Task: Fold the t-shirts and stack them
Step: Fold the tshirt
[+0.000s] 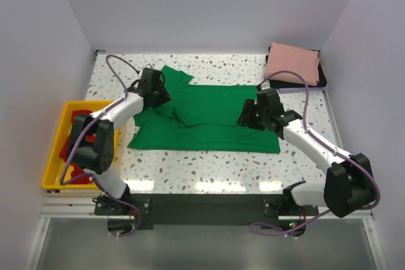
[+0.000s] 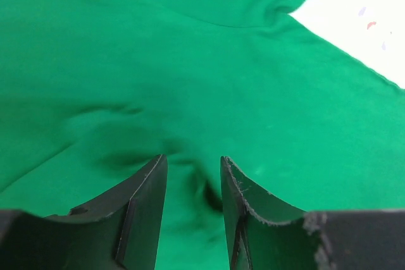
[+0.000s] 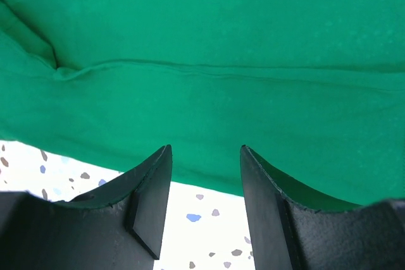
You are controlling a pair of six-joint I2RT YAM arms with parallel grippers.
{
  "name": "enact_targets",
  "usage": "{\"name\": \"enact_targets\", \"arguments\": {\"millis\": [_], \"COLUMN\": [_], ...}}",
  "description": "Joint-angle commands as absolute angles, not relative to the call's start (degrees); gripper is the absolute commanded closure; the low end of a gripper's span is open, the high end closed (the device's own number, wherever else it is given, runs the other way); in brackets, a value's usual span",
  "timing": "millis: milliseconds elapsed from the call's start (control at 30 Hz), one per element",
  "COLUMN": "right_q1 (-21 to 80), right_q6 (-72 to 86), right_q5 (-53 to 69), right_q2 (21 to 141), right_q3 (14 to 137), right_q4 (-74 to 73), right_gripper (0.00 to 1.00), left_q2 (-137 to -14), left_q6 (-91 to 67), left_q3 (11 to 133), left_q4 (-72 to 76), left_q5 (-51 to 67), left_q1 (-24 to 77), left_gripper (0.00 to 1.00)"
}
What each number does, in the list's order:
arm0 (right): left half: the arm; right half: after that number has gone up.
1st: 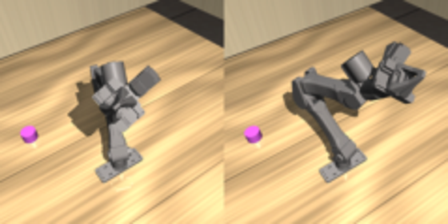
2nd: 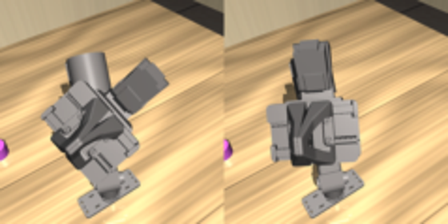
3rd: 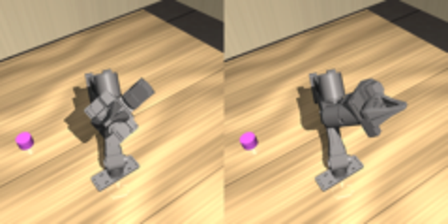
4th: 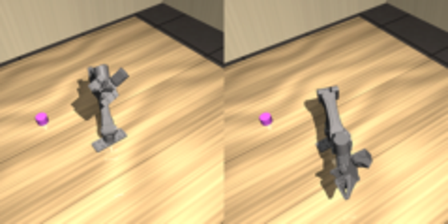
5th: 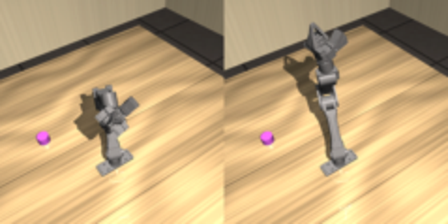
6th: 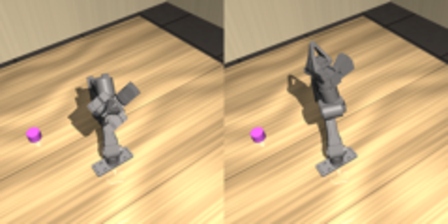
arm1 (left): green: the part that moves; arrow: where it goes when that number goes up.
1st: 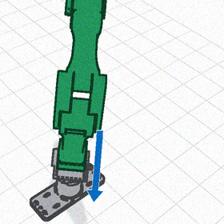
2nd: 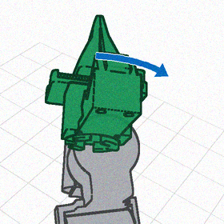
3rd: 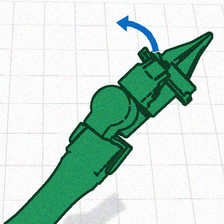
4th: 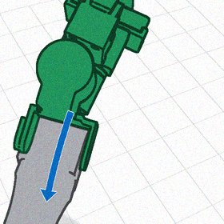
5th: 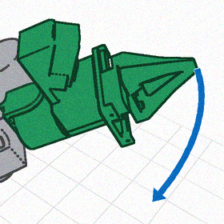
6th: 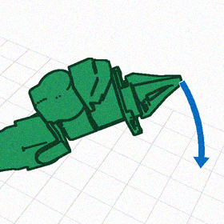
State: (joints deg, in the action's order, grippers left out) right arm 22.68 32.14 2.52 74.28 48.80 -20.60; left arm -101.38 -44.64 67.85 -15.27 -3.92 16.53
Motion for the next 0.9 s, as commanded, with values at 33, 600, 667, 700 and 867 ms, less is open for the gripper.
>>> {"name": "enact_targets", "arguments": {"millis": [33, 600, 667, 700, 867], "right_q1": [23.7, 23.8, 23.9, 23.8, 23.8], "right_q6": [30.1, 30.2, 30.1, 30.1, 29.9], "right_q5": [1.8, 3.6, 3.2, 3.1, 2.6], "right_q2": [74.8, 75.0, 74.7, 74.6, 73.8], "right_q3": [50.8, 49.1, 49.0, 48.9, 48.7], "right_q4": [-18.8, -17.0, -17.2, -17.4, -17.9], "right_gripper": [0.50, 0.50, 0.50, 0.50, 0.49], "left_q2": [-89.1, -92.1, -94.0, -95.9, -100.5], "left_q6": [-41.8, -31.7, -31.3, -30.9, -29.9], "left_q3": [60.5, 52.4, 54.0, 55.4, 60.0], "left_q4": [-20.6, -5.0, -5.1, -4.8, -3.3], "left_q5": [-16.1, -7.2, -6.9, -6.2, -4.5], "left_q1": [16.3, 16.5, 16.5, 16.5, 16.5], "left_gripper": [0.55, 0.42, 0.42, 0.42, 0.42]}}
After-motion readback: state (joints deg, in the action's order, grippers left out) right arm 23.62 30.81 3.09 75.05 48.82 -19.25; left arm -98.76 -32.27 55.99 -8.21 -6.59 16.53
